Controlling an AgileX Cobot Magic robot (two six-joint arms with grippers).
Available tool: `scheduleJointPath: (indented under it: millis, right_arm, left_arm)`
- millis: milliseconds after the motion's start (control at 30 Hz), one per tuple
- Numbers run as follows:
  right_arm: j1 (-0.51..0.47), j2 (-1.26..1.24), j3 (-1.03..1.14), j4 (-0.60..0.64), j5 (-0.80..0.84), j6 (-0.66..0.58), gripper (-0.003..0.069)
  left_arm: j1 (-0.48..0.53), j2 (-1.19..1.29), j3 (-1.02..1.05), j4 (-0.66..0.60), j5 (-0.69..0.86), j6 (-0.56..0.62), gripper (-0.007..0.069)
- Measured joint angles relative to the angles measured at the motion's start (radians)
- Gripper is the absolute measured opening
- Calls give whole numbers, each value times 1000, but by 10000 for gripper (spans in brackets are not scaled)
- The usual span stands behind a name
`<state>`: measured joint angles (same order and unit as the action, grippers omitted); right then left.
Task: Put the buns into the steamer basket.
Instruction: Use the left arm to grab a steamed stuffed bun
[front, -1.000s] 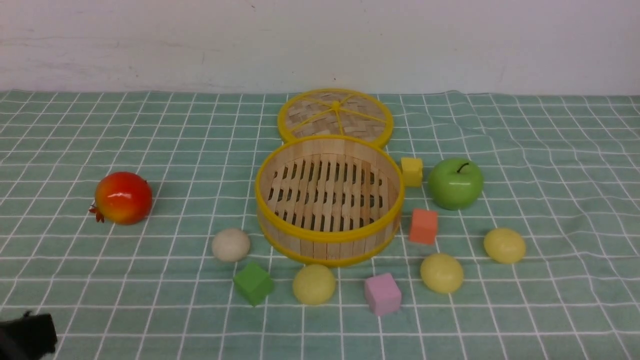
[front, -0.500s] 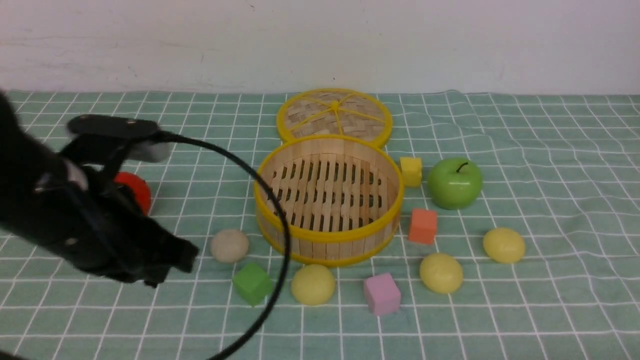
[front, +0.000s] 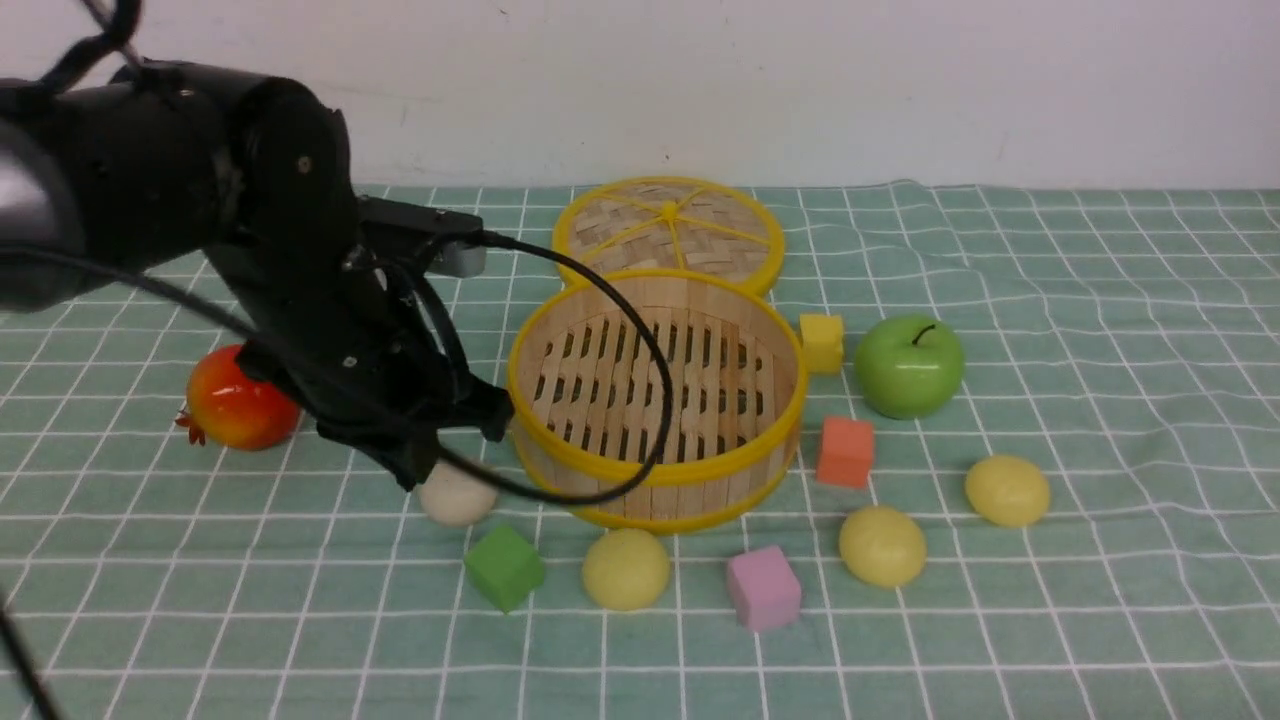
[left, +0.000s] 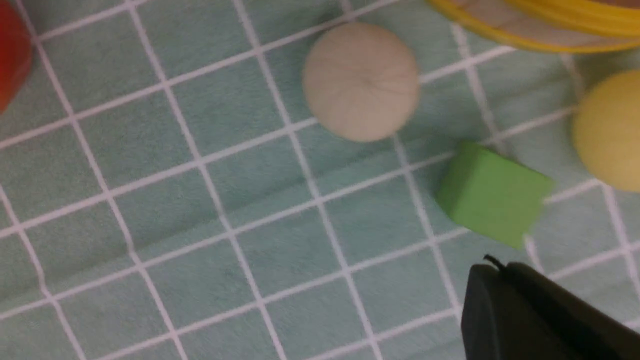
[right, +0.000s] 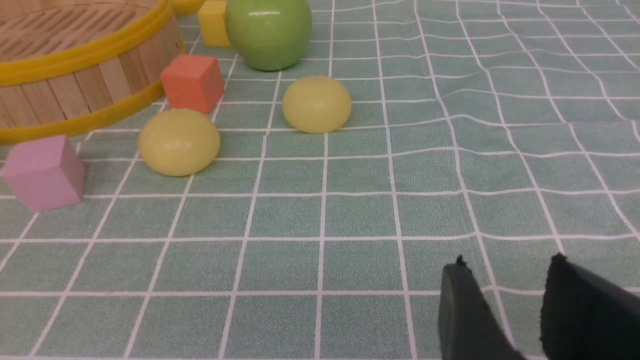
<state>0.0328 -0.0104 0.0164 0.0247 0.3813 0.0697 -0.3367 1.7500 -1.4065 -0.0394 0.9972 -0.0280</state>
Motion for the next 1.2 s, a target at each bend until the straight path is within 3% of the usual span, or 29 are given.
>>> scheduleJointPath:
  millis: [167, 467, 633, 933, 1067, 1200]
  right_arm:
    - [0, 0, 0, 0, 0, 0, 240]
    - [0, 0, 0, 0, 0, 0, 240]
    - [0, 0, 0, 0, 0, 0, 240]
    - [0, 0, 0, 0, 0, 0, 240]
    - [0, 0, 0, 0, 0, 0, 240]
    - [0, 0, 0, 0, 0, 0, 240]
  left_arm:
    - [19, 79, -42, -33, -14, 58, 4]
    - [14, 136, -48, -22, -150, 74, 209]
    - [14, 173, -49, -3, -171, 74, 250]
    - [14, 222, -49, 16, -172, 70, 244]
    - [14, 224, -49, 25, -178, 70, 196]
    - [14, 224, -49, 47, -196, 69, 97]
